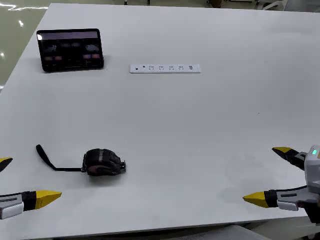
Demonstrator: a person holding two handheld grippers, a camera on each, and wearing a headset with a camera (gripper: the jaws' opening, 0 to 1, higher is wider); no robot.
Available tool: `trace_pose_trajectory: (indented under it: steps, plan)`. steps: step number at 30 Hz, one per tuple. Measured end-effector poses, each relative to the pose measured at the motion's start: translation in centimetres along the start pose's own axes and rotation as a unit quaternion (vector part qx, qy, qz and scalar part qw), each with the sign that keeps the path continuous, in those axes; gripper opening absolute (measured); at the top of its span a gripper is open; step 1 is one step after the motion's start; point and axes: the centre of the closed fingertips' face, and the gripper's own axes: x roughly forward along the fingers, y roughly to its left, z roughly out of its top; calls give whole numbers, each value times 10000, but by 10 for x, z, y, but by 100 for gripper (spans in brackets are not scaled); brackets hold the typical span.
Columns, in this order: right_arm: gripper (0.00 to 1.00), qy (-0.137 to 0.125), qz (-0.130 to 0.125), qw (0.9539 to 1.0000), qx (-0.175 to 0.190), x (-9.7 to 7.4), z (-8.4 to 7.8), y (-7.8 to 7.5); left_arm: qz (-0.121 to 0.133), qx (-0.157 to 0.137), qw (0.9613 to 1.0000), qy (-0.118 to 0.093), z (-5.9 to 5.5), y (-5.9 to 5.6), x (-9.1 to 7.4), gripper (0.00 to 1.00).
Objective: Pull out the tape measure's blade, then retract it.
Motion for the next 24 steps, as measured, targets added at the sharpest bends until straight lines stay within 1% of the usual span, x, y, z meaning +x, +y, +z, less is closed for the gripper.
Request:
trace_pose_trajectory:
  steps: [3, 8, 10, 12, 15, 17, 19, 24]
  plan:
    - [100, 30, 23, 10000, -28, 1, -2, -1, 13, -4, 10000, -33, 1, 0, 0, 100]
    - [100, 52, 79, 9999, -55, 2, -3, -1, 14, 13, 10000, 3, 0, 0, 0, 100]
    - [100, 57, 84, 9999, -40, 3, -3, 0, 61, 64, 10000, 8, 0, 1, 0, 100]
    - [100, 68, 104, 9999, -33, 4, -4, 2, 34, 4, 10000, 1, 1, 1, 0, 100]
    - [100, 73, 135, 9999, -26, 6, -4, 4, 33, 13, 10000, 17, 2, 1, -1, 100]
    - [100, 72, 140, 9999, -14, 7, -4, 4, 11, 14, 10000, 50, 1, 0, -1, 100]
    - [100, 63, 136, 9999, -3, 7, -4, 3, 38, 46, 10000, 40, 1, 1, 0, 100]
    - [100, 51, 135, 9999, 0, 7, -3, 3, 27, 17, 10000, 55, 1, 0, -1, 100]
